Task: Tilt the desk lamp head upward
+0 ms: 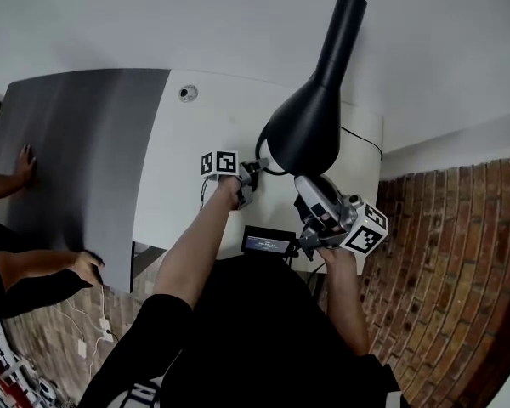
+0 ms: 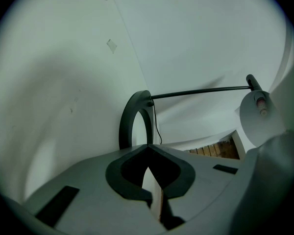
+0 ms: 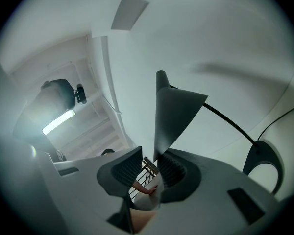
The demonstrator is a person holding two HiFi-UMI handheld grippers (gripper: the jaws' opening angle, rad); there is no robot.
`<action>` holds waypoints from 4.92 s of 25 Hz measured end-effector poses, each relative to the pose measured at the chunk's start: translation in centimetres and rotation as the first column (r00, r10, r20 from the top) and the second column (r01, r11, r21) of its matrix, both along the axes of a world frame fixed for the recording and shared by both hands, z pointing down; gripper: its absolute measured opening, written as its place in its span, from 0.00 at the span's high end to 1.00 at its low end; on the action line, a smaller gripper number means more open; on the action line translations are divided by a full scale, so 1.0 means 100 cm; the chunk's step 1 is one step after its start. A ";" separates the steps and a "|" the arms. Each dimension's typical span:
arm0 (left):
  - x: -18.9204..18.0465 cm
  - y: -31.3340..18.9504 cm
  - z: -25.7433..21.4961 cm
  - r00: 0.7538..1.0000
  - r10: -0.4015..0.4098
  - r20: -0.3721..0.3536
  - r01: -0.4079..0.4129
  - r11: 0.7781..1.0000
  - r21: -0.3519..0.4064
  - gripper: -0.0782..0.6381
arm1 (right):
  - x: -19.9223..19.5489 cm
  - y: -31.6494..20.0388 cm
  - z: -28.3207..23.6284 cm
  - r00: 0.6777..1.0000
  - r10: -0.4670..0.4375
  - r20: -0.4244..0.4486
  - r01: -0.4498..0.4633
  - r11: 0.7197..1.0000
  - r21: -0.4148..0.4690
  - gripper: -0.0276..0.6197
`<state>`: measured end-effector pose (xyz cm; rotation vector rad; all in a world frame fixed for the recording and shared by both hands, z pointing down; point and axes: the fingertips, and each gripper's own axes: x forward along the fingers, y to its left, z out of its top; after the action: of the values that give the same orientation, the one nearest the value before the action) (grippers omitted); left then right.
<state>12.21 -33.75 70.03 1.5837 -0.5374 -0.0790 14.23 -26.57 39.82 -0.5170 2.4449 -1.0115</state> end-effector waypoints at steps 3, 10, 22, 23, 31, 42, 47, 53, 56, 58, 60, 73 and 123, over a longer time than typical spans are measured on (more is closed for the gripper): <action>0.000 0.000 0.001 1.000 -0.001 0.001 0.001 1.000 -0.001 0.88 | -0.001 0.006 -0.008 1.000 -0.010 -0.001 0.010 1.000 0.021 0.82; 0.001 -0.003 0.003 1.000 0.003 0.003 -0.003 1.000 0.001 0.88 | -0.005 0.016 -0.030 1.000 -0.019 -0.008 0.020 0.996 0.087 0.82; -0.001 0.004 0.008 1.000 0.003 0.006 -0.003 1.000 -0.009 0.88 | -0.010 0.036 -0.077 1.000 -0.017 -0.013 0.020 0.979 0.201 0.82; -0.001 0.003 0.007 1.000 0.003 0.006 -0.003 1.000 -0.008 0.88 | -0.010 0.036 -0.080 1.000 -0.016 -0.015 0.019 0.978 0.208 0.82; -0.001 0.002 0.009 1.000 0.002 0.006 -0.002 1.000 -0.007 0.88 | -0.011 0.037 -0.101 1.000 -0.004 -0.014 0.007 0.968 0.250 0.82; -0.001 0.001 0.009 1.000 0.006 0.011 -0.006 1.000 -0.006 0.88 | -0.012 0.036 -0.133 1.000 0.007 -0.004 -0.006 0.953 0.303 0.82; 0.000 0.000 0.006 1.000 0.007 0.012 -0.007 1.000 -0.002 0.88 | -0.012 0.036 -0.140 1.000 0.010 0.007 -0.012 0.952 0.305 0.82; 0.000 0.000 0.007 1.000 0.008 0.012 -0.008 1.000 -0.004 0.88 | -0.012 0.035 -0.151 1.000 0.015 0.008 -0.017 0.947 0.321 0.82; 0.000 0.000 0.006 1.000 0.009 0.012 -0.009 1.000 -0.002 0.88 | -0.011 0.034 -0.157 1.000 0.019 0.011 -0.022 0.945 0.325 0.82; 0.000 0.001 0.006 1.000 0.009 0.012 -0.009 1.000 -0.002 0.88 | -0.011 0.034 -0.160 1.000 0.023 0.013 -0.026 0.945 0.325 0.82; 0.000 0.001 0.007 1.000 0.009 0.012 -0.009 1.000 -0.003 0.88 | -0.012 0.034 -0.162 1.000 0.025 0.011 -0.028 0.945 0.327 0.82; 0.001 -0.003 0.006 1.000 0.010 0.012 -0.010 1.000 0.002 0.88 | -0.014 0.031 -0.179 0.999 0.033 0.000 -0.031 0.939 0.343 0.77; -0.001 0.005 0.013 0.994 0.065 0.091 -0.065 0.998 0.000 0.88 | -0.019 0.020 -0.216 0.996 0.074 0.046 -0.086 0.926 0.367 0.75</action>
<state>12.11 -33.28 71.37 1.6121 -0.5565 0.0422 12.31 -24.61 18.21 -0.4620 2.4804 -0.5009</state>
